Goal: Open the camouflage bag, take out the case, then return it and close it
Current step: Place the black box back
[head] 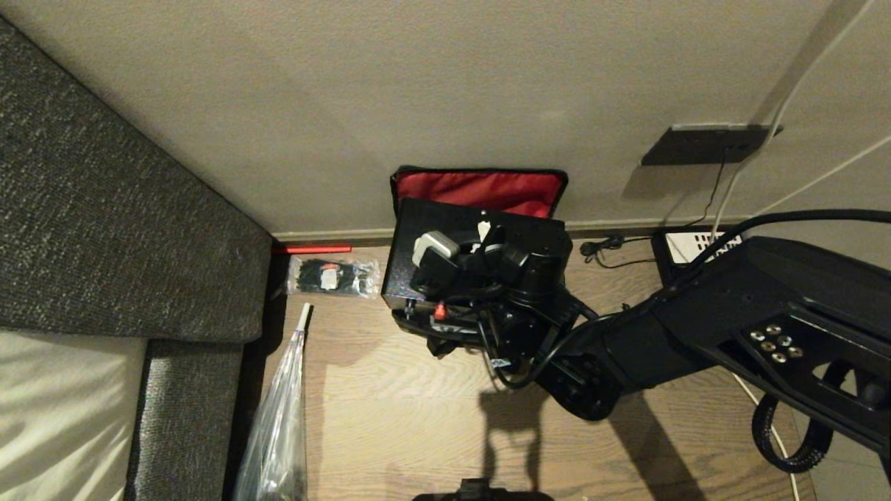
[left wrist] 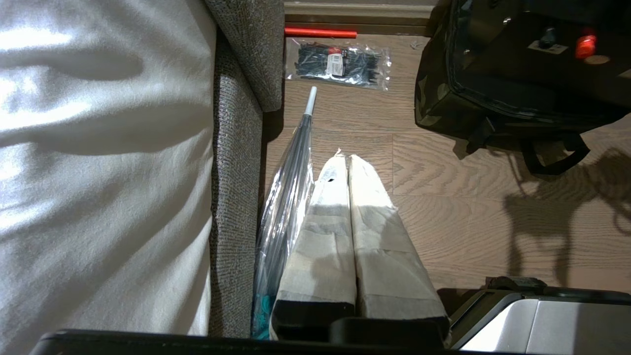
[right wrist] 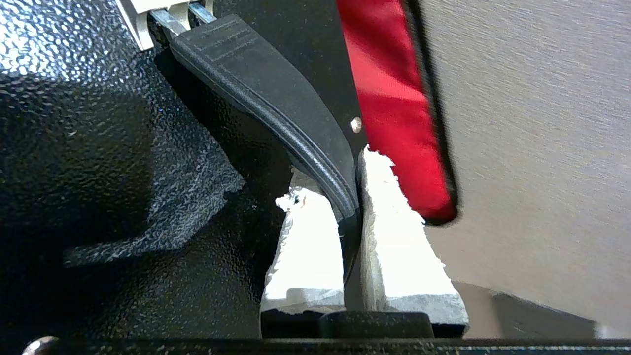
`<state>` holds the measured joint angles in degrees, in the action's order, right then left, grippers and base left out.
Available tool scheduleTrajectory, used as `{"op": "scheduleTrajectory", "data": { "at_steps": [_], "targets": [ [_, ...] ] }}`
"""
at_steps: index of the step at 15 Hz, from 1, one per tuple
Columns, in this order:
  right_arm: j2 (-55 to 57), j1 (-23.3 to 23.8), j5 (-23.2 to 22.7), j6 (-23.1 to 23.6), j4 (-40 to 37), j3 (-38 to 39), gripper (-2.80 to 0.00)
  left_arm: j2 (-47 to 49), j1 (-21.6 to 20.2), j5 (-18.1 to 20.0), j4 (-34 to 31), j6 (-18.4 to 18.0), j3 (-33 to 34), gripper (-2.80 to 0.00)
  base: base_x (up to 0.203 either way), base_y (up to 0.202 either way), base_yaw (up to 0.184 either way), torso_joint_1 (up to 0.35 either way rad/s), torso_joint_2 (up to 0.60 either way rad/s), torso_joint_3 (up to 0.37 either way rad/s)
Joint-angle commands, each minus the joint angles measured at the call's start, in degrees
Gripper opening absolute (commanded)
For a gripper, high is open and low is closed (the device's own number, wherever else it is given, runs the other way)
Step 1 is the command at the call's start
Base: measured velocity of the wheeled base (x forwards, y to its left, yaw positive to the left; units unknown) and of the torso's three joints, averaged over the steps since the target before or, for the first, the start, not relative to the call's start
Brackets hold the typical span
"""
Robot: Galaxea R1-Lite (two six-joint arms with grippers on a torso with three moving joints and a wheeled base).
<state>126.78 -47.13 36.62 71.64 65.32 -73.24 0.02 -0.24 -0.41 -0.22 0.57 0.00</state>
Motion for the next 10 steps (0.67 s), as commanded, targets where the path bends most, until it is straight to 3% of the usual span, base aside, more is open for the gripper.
{"op": "scheduleTrajectory", "data": {
  "at_steps": [1, 10],
  "targets": [
    [1.49, 0.23, -0.06, -0.57, -0.09, -1.64, -2.80, -0.11, -0.02, -0.03, -0.04, 0.00, 0.18, -2.80, 0.000, 0.000, 0.000, 0.000, 0.00, 0.000],
    [2.69, 4.32, -3.04, -1.35, -0.62, -2.16, -2.80, -0.04, -0.02, -0.03, -0.04, 0.03, 0.18, -2.80, 0.000, 0.000, 0.000, 0.000, 0.00, 0.000]
  ]
}}
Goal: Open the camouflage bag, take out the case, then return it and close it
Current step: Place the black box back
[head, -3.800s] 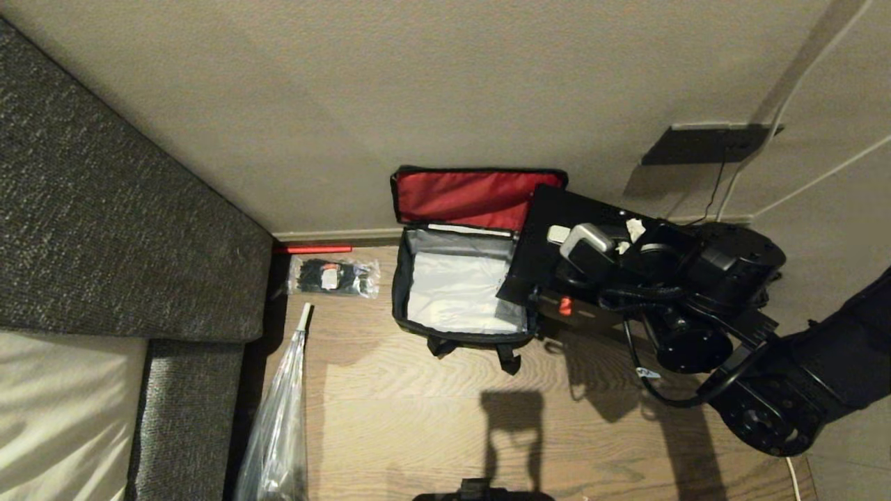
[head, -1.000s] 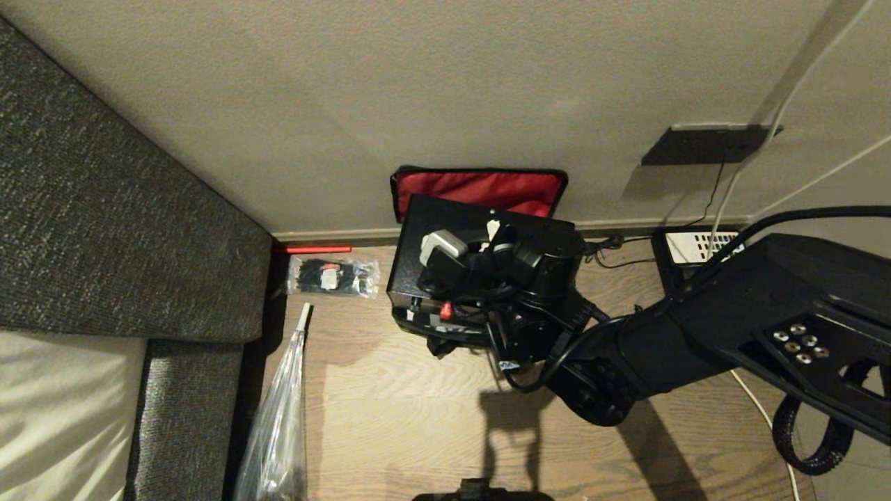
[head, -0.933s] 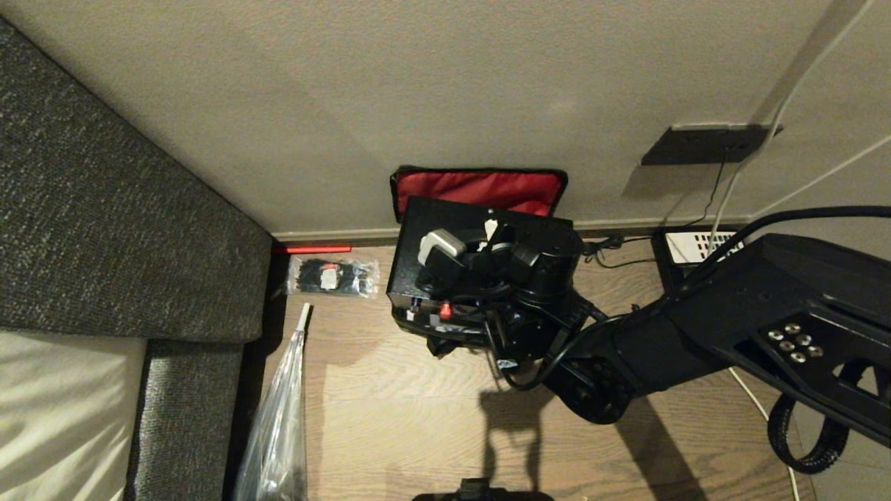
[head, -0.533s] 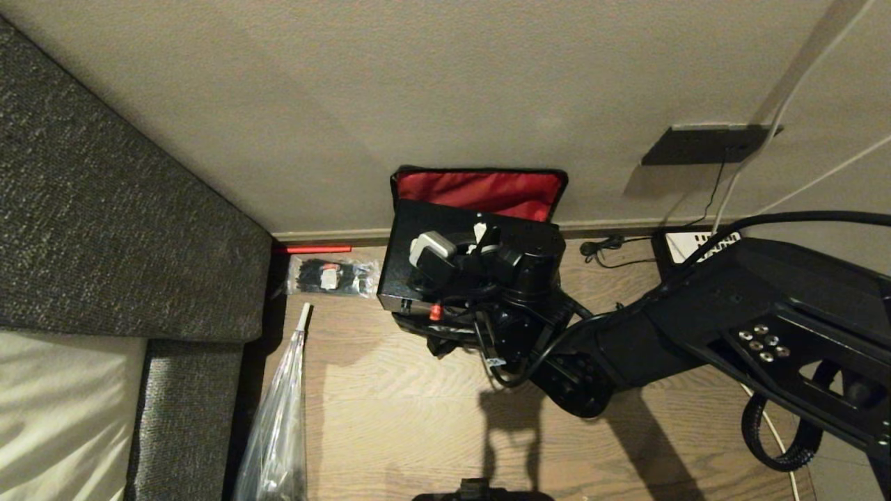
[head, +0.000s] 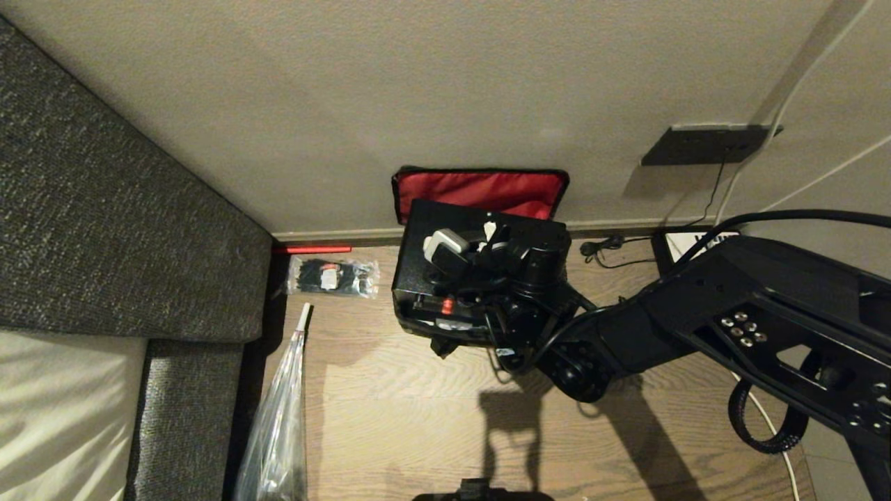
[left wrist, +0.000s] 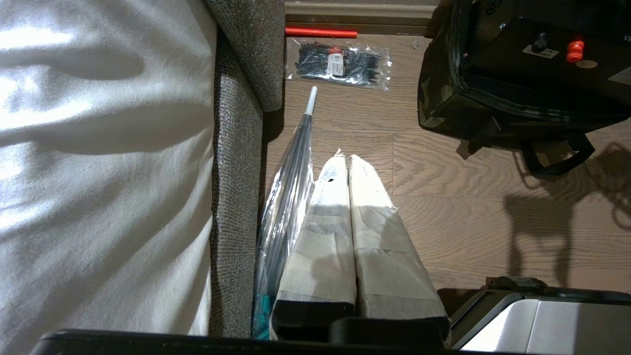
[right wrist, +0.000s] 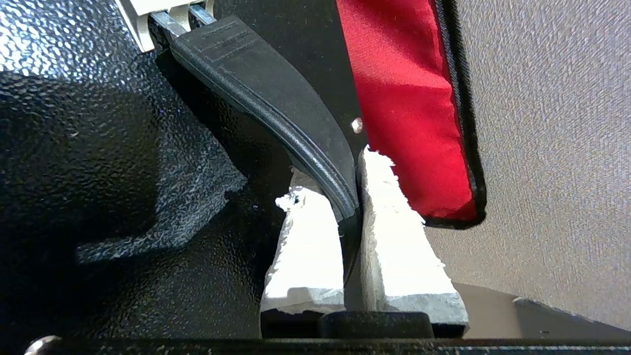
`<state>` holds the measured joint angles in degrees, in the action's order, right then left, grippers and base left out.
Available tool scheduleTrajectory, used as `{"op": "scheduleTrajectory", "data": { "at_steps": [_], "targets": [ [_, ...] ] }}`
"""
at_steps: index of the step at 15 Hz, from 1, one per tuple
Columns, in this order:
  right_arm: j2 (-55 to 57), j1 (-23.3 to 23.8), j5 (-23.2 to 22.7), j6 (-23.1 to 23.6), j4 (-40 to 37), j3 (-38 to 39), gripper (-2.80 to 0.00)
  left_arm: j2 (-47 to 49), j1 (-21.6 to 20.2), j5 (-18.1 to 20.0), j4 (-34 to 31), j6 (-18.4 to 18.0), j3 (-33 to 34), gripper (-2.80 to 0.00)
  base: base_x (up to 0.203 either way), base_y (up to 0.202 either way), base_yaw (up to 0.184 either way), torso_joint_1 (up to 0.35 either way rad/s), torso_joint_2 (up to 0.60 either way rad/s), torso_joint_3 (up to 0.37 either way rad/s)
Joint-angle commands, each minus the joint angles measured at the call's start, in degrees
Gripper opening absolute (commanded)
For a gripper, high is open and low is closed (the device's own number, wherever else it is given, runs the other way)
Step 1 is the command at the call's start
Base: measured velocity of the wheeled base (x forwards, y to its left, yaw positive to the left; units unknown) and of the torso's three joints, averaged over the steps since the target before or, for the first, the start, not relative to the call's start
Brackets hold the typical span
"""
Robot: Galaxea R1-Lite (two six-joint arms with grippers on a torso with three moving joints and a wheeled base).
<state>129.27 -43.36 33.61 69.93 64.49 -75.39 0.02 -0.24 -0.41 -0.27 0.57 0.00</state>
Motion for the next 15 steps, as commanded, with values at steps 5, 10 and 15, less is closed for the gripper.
{"op": "scheduleTrajectory", "data": {
  "at_steps": [5, 10, 15],
  "targets": [
    [1.86, 0.74, -0.12, -1.81, -0.06, -0.38, -2.80, -0.11, -0.02, -0.02, 0.09, 0.04, 0.18, -2.80, 0.000, 0.000, 0.000, 0.000, 0.00, 0.000],
    [3.74, 0.98, -0.23, -1.88, 0.25, -0.65, -2.80, -0.04, -0.02, -0.02, 0.00, 0.04, 0.18, -2.80, 0.000, 0.000, 0.000, 0.000, 0.00, 0.000],
    [6.65, 1.73, -1.00, -2.97, 0.31, -2.79, -2.80, -0.11, -0.02, -0.02, 0.01, 0.04, 0.18, -2.80, 0.000, 0.000, 0.000, 0.000, 0.00, 0.000]
  ]
}}
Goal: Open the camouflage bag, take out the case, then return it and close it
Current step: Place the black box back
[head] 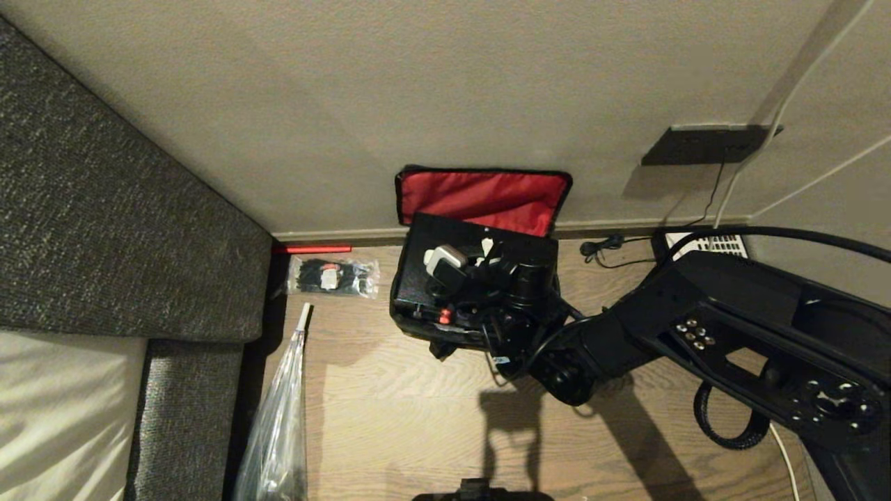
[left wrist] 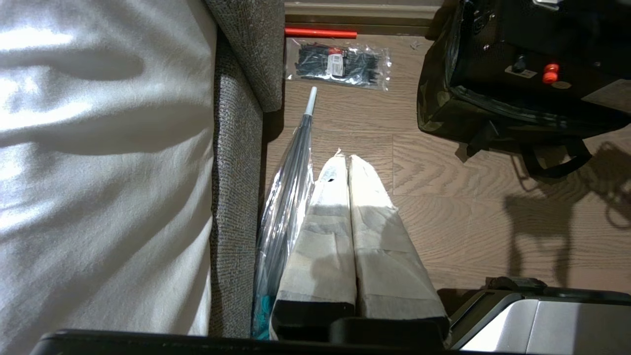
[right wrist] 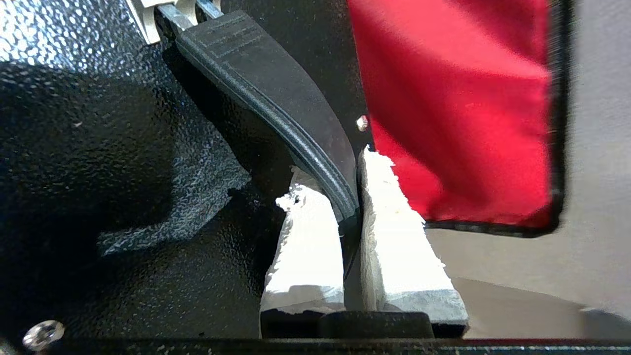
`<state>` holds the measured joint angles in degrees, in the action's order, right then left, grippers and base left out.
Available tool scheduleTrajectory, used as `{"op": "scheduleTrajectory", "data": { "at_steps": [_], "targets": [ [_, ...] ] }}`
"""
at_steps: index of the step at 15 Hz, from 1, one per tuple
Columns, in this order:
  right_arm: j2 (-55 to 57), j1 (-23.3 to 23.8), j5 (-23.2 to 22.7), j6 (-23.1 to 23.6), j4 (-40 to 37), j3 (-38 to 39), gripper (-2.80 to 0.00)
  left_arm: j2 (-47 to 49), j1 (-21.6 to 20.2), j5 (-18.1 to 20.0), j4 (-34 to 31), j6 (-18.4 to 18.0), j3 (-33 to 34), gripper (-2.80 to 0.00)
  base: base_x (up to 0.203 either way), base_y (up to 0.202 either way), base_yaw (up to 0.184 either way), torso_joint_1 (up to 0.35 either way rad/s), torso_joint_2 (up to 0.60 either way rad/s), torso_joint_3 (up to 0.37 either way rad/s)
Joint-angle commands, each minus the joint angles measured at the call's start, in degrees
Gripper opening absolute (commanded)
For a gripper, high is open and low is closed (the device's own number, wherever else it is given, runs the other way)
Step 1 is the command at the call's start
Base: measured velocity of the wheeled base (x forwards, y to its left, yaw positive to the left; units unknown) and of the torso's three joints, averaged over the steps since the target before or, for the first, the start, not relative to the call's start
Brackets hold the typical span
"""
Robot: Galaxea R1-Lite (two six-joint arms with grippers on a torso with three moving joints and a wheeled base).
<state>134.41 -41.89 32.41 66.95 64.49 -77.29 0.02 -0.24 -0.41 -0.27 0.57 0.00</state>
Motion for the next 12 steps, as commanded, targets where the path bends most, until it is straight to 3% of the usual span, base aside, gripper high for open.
{"op": "scheduleTrajectory", "data": {
  "at_steps": [1, 3, 6, 12],
  "targets": [
    [2.37, 0.53, 0.19, -0.08, 0.46, -1.40, -2.80, -0.11, -0.02, -0.03, 0.00, 0.04, 0.18, -2.80, 0.000, 0.000, 0.000, 0.000, 0.00, 0.000],
    [2.64, 0.94, 0.07, -0.28, 0.30, -1.62, -2.80, -0.11, -0.04, -0.03, 0.03, 0.04, 0.18, -2.80, 0.000, 0.000, 0.000, 0.000, 0.00, 0.000],
    [-1.83, 1.07, 0.02, -3.31, -6.91, -1.20, -2.80, -0.05, -0.02, -0.03, 0.04, 0.01, 0.18, -2.80, 0.000, 0.000, 0.000, 0.000, 0.00, 0.000],
    [5.39, 1.63, 0.02, -3.79, -3.60, -1.88, -2.80, -0.11, -0.02, -0.03, 0.00, 0.00, 0.18, -2.80, 0.000, 0.000, 0.000, 0.000, 0.00, 0.000]
  ]
}}
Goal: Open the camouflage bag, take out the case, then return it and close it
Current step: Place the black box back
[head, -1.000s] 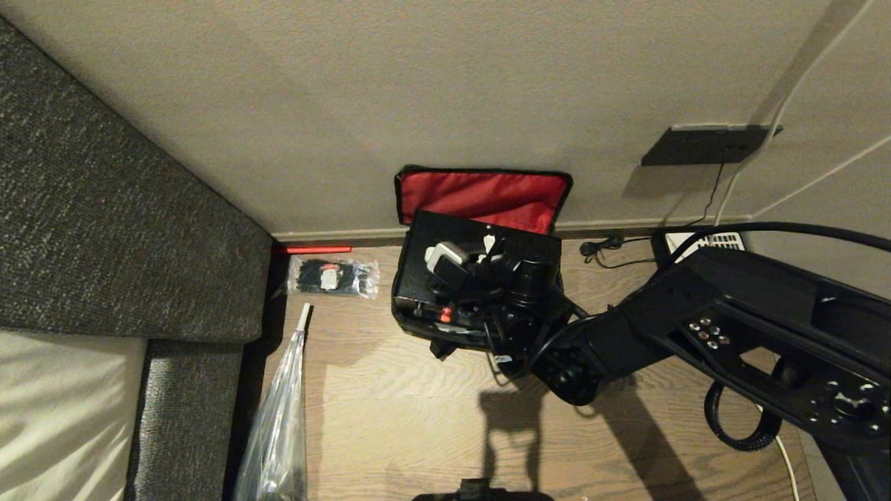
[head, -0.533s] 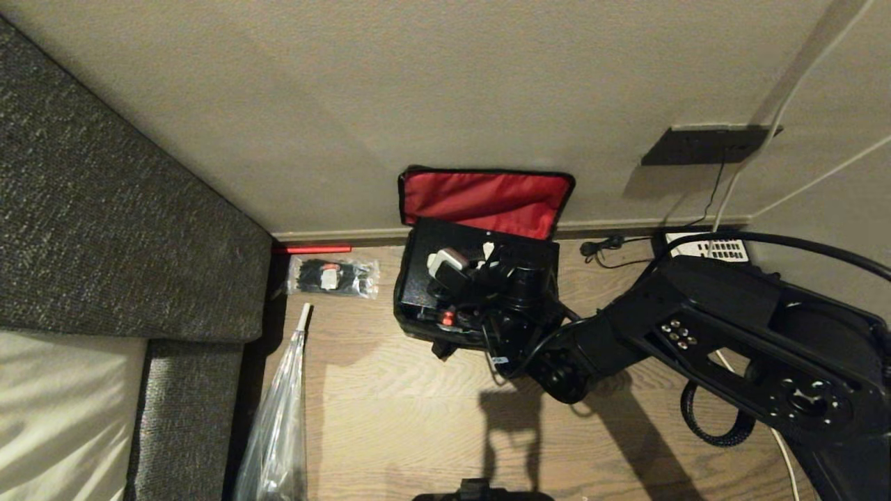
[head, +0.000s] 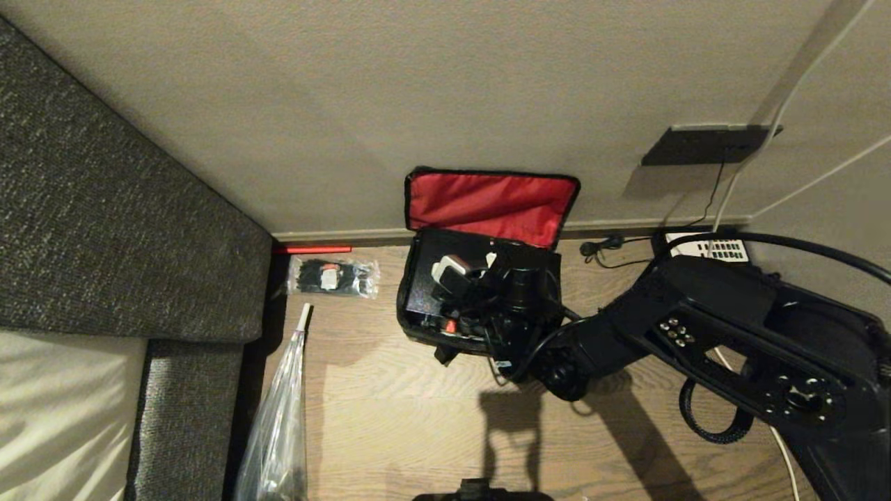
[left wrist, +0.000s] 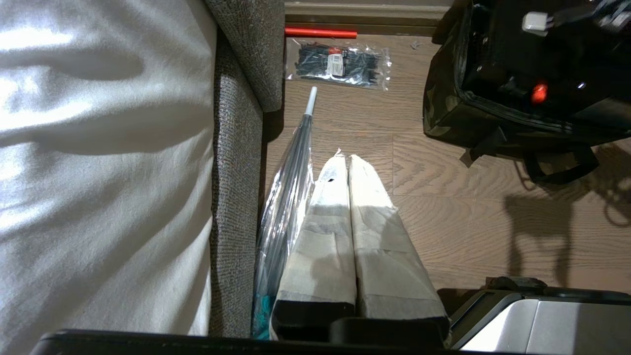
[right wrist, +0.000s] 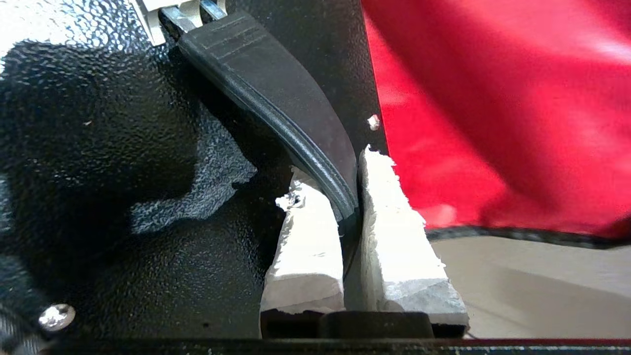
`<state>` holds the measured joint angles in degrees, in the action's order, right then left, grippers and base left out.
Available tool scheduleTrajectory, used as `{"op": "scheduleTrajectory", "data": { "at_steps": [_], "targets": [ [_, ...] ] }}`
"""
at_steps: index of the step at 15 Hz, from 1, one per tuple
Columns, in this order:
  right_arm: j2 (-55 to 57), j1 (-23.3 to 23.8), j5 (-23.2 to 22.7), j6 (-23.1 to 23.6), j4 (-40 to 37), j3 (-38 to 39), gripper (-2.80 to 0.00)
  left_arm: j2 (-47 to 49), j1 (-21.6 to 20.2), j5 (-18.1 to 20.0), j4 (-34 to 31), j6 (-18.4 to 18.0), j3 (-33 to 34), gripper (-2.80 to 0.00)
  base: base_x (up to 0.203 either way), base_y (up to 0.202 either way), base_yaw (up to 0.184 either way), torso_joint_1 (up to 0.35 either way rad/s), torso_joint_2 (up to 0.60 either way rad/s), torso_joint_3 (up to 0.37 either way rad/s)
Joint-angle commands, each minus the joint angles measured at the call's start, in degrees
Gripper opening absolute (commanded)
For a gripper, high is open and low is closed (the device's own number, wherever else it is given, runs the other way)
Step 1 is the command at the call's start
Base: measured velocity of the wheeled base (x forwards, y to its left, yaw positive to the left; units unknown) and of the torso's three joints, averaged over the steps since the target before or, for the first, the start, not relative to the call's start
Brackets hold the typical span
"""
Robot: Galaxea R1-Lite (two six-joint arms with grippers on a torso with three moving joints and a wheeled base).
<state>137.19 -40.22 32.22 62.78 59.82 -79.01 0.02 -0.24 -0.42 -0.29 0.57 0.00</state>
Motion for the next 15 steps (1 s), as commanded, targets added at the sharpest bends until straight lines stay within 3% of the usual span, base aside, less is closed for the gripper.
{"op": "scheduleTrajectory", "data": {
  "at_steps": [1, 6, 7, 12, 15],
  "targets": [
    [3.50, -0.04, 0.21, 0.23, 1.47, -0.69, -2.80, -0.11, -0.02, -0.02, 0.02, 0.01, 0.18, -2.80, 0.000, 0.000, 0.000, 0.000, 0.00, 0.000],
    [6.77, 0.14, 0.21, -1.70, 1.88, -2.91, -2.80, -0.09, -0.02, -0.02, 0.02, 0.04, 0.18, -2.80, 0.000, 0.000, 0.000, 0.000, 0.00, 0.000],
    [7.01, 0.32, 0.13, -2.36, 1.80, -2.50, 0.00, -0.11, -0.02, -0.02, 0.11, 0.04, 0.18, -2.80, 0.000, 0.000, 0.000, 0.000, 0.00, 0.000],
    [7.07, 0.32, 0.01, -3.67, 1.79, 2.08, 0.00, -0.11, -0.02, -0.02, 0.02, 0.04, 0.18, -2.80, 0.000, 0.000, 0.000, 0.000, 0.00, 0.000],
    [0.40, 0.27, 0.01, -4.53, 1.76, 8.00, 0.00, -0.11, -0.02, -0.02, 0.02, -0.04, 0.18, -2.80, 0.000, 0.000, 0.000, 0.000, 0.00, 0.000]
  ]
}}
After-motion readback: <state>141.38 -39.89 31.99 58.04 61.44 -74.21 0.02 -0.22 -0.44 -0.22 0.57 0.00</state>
